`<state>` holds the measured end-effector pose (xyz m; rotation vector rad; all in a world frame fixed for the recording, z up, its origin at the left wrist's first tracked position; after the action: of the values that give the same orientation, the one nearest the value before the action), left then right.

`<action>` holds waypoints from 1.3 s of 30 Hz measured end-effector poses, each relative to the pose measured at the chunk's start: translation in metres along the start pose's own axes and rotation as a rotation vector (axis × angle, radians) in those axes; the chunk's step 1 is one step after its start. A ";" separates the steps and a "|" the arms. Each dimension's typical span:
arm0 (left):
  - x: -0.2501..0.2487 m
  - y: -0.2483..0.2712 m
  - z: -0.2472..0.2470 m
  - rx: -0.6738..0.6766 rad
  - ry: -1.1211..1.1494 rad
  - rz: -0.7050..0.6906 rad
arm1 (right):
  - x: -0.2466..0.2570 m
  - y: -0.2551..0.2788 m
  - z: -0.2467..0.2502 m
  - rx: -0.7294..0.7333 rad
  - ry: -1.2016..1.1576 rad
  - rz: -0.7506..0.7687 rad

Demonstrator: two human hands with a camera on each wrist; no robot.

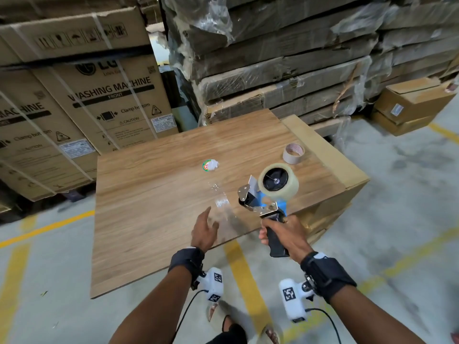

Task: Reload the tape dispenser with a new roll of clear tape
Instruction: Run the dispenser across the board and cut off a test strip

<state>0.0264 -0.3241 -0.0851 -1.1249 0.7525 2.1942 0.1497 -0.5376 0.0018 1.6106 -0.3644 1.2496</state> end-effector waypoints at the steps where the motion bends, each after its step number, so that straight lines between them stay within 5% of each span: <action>1: -0.011 -0.006 0.003 -0.017 0.110 -0.016 | 0.008 -0.001 -0.005 0.030 -0.049 -0.006; 8: -0.091 -0.037 0.014 -0.009 0.523 -0.115 | 0.049 -0.016 -0.034 0.129 -0.206 -0.025; 13: -0.123 -0.058 0.023 0.044 0.593 -0.177 | 0.071 -0.029 -0.051 0.169 -0.232 -0.007; 39: -0.123 -0.144 0.088 -0.075 0.933 -0.107 | 0.122 -0.084 -0.098 0.251 -0.203 0.001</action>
<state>0.1404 -0.1912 0.0291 -2.2001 0.9301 1.5408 0.2090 -0.3793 0.0550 1.9600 -0.3443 1.1714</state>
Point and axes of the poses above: each hand's wrist, its own y-axis away from the middle knuckle, its own z-axis out of the back of the hand, x = y × z, the point moved 3 cm from there along -y, towards the middle knuckle, and after that the axes turned 6 degrees about y, right-handed, at the moved point
